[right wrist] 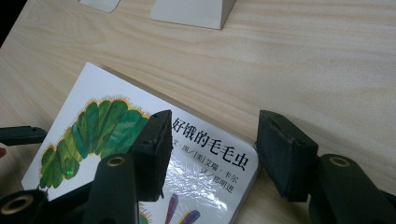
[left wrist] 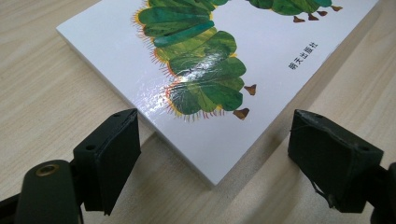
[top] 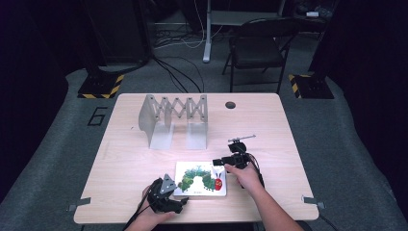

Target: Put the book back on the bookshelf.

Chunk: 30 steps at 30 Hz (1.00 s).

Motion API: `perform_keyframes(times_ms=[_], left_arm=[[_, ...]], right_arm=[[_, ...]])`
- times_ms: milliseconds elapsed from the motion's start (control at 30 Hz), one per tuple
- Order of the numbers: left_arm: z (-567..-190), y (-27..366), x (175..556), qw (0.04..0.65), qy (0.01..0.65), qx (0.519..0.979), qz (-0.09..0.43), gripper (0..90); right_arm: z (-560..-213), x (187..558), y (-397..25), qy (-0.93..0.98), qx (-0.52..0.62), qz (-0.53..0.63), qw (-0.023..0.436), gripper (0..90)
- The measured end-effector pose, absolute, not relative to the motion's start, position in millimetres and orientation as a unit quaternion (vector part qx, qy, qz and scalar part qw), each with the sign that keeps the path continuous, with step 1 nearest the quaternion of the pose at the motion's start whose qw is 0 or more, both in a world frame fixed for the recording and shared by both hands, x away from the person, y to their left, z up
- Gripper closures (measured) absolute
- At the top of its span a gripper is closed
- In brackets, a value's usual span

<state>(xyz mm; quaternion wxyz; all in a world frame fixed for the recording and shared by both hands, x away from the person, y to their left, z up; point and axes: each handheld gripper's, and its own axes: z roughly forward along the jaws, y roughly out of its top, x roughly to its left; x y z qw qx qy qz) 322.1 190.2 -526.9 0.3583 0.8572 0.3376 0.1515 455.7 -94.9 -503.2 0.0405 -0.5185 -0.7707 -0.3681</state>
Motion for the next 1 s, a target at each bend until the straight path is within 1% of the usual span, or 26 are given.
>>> perform_keyframes(times_ms=[100, 200, 267, 400, 833, 1000], left_arm=[[-526.7, 189.4, 320.8, 0.356, 0.343, 0.856, 0.151, 17.1], [-526.4, 188.9, 319.7, 0.357, 0.345, 0.856, 0.146, 17.2], [-526.3, 188.5, 319.1, 0.352, 0.346, 0.856, 0.155, 17.1], [-526.4, 187.9, 318.3, 0.354, 0.349, 0.854, 0.151, 17.1], [-527.3, 186.2, 316.8, 0.355, 0.354, 0.851, 0.159, 15.3], [-527.3, 186.1, 316.5, 0.355, 0.355, 0.85, 0.157, 15.1]], right_arm=[[-503.3, 454.6, -94.7, -0.78, -0.516, -0.351, 0.033, 44.0], [-503.4, 452.8, -94.2, -0.786, -0.515, -0.342, 0.026, 44.0], [-502.7, 451.0, -93.4, -0.788, -0.513, -0.338, 0.024, 44.1], [-502.6, 448.8, -92.0, -0.792, -0.513, -0.33, 0.019, 44.1], [-504.3, 453.5, -94.6, -0.774, -0.527, -0.347, 0.049, 43.0], [-503.0, 453.5, -94.2, -0.774, -0.525, -0.351, 0.044, 43.2]])
